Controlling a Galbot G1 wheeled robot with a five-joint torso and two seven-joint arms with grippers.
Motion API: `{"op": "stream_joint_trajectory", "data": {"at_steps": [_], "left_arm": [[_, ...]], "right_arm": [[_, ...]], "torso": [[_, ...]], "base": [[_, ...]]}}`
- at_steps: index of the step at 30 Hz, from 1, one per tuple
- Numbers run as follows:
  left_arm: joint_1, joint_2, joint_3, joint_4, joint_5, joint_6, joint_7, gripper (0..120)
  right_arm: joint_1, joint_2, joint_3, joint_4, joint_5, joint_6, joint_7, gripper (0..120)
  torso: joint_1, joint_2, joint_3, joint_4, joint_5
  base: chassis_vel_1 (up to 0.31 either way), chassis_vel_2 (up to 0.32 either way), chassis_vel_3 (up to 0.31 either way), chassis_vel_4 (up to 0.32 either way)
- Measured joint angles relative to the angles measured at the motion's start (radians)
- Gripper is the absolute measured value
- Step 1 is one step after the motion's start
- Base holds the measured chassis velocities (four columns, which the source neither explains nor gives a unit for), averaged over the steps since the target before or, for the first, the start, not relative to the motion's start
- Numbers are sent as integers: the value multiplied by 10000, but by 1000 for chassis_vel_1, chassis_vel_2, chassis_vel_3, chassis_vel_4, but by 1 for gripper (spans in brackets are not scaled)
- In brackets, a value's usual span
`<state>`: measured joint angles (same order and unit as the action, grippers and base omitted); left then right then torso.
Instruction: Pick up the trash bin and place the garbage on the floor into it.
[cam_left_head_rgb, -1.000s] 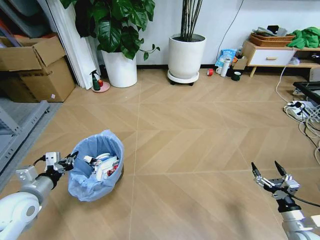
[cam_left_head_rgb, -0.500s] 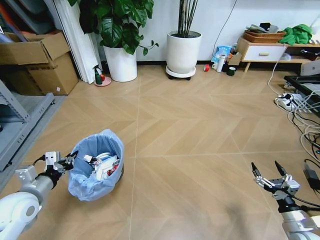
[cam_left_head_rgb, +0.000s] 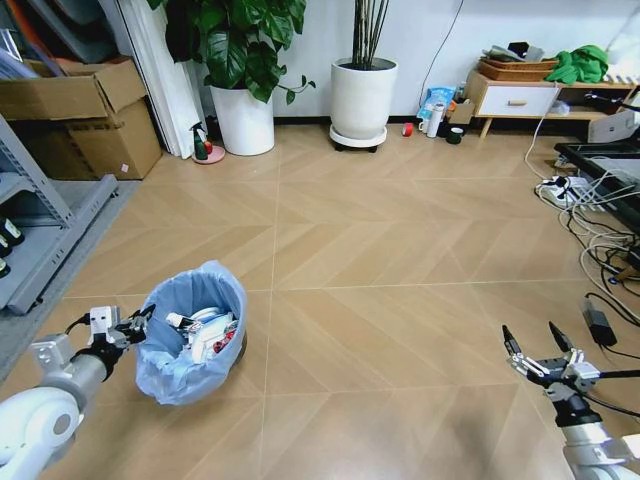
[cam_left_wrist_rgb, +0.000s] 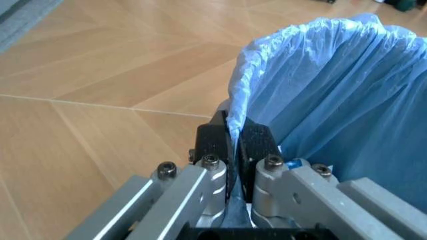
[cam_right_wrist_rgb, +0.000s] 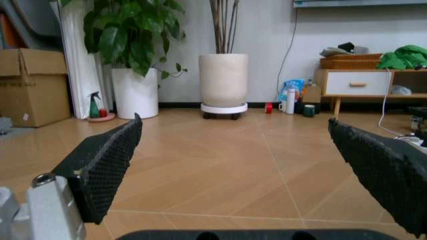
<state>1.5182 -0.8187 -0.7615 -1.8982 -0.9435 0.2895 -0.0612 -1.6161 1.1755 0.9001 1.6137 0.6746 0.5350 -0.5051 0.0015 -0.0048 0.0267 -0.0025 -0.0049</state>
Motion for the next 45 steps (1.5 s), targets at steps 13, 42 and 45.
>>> {"op": "stream_joint_trajectory", "data": {"at_steps": [13, 42, 45], "left_arm": [[-925, 336, 596, 1438, -140, 46, -183, 0], [-1210, 174, 1043, 1545, 190, -277, -732, 56], [-1079, 228, 774, 1262, 181, -446, -854, 66]], "right_arm": [[149, -192, -260, -76, -35, -56, -23, 100], [216, -365, -326, -116, -119, -189, 92, 100], [160, -402, -319, 27, -137, -169, 157, 100]], "torso": [[0, 0, 0, 2, 2], [0, 0, -1, -2, 3], [0, 0, -1, -1, -1]], "base": [[0, 0, 0, 0], [0, 0, 0, 0], [0, 0, 0, 0]]}}
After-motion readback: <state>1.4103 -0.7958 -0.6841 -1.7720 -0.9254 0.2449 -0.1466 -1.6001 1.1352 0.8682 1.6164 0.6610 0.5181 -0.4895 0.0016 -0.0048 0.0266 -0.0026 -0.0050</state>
